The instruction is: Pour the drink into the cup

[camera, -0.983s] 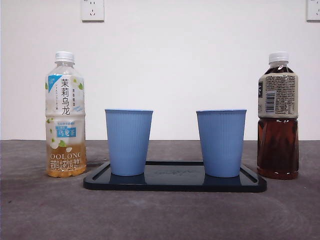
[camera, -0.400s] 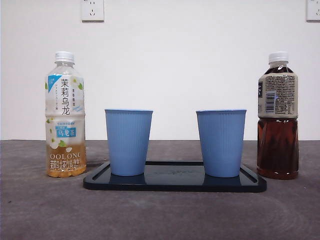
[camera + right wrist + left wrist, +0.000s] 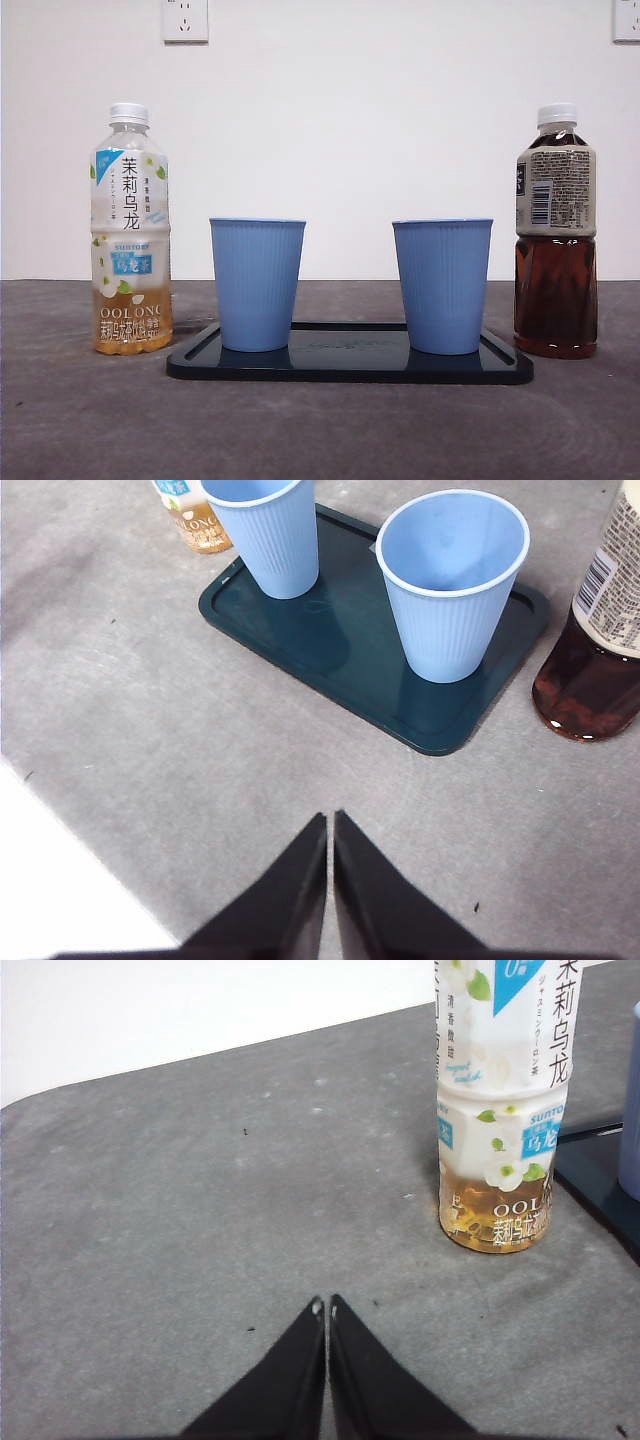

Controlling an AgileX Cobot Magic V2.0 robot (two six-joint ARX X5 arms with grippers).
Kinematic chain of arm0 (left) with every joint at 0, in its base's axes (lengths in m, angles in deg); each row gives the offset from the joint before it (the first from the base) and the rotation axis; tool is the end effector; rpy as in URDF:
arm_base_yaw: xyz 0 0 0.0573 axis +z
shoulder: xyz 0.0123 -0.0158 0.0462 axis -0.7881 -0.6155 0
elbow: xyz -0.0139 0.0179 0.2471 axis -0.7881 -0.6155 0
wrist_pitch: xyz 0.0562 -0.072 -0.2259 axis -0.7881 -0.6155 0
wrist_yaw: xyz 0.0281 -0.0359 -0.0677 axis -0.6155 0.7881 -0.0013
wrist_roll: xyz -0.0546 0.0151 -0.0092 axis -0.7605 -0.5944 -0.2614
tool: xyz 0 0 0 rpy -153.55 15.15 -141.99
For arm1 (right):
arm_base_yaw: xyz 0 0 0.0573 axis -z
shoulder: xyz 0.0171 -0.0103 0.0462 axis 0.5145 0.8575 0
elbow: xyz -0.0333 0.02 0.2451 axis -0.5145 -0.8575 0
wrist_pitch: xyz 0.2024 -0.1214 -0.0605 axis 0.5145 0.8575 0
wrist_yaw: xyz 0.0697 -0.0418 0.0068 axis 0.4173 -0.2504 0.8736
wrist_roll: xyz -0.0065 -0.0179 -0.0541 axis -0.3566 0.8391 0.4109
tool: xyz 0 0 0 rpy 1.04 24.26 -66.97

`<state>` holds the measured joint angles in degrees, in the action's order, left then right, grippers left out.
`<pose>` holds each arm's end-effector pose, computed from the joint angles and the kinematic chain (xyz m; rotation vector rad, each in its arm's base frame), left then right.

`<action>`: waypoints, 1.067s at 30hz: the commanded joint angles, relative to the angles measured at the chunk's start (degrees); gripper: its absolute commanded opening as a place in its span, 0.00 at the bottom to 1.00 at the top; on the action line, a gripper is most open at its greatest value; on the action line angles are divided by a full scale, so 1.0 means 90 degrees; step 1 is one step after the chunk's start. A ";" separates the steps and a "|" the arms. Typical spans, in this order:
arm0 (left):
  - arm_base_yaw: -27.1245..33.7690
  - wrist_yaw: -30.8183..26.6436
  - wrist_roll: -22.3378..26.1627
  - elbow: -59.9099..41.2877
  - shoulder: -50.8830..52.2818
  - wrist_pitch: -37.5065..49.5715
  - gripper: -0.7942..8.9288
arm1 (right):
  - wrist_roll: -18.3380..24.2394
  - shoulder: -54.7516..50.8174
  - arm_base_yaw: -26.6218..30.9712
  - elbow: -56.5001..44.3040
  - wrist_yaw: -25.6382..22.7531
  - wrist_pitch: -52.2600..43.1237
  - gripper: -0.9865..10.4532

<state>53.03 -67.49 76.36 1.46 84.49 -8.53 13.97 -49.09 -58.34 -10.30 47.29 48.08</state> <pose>0.1037 -0.0026 0.1576 0.2052 0.2046 -0.1339 0.0941 0.0589 0.2723 -0.0154 0.7036 0.6867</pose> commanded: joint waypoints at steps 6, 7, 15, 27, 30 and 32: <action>0.0022 -0.0007 -0.0019 -0.0126 0.0010 -0.0049 0.09 | -0.0083 0.0019 -0.0044 0.0083 0.0007 -0.0063 0.09; 0.0022 -0.0007 -0.0019 -0.0126 0.0010 -0.0051 0.09 | -0.0083 0.0019 -0.0044 0.0083 0.0007 -0.0063 0.09; 0.0022 -0.0007 -0.0019 -0.0126 0.0010 -0.0051 0.09 | -0.0083 0.0019 -0.0044 0.0083 0.0007 -0.0063 0.09; 0.0022 -0.0007 -0.0019 -0.0126 0.0010 -0.0051 0.09 | 0.0855 -0.1617 0.2514 -0.1610 -0.0554 -0.4000 0.09; 0.0022 -0.0007 -0.0019 -0.0126 0.0010 -0.0051 0.09 | 0.0933 -0.2067 0.2892 -0.2176 -0.0874 -0.4588 0.09; 0.0022 -0.0007 -0.0019 -0.0126 0.0010 -0.0051 0.09 | 0.0967 -0.2295 0.3028 -0.2482 -0.1020 -0.4828 0.09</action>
<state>53.03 -67.49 76.36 1.46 84.49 -8.53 21.81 -69.46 -31.28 -32.03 38.41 5.13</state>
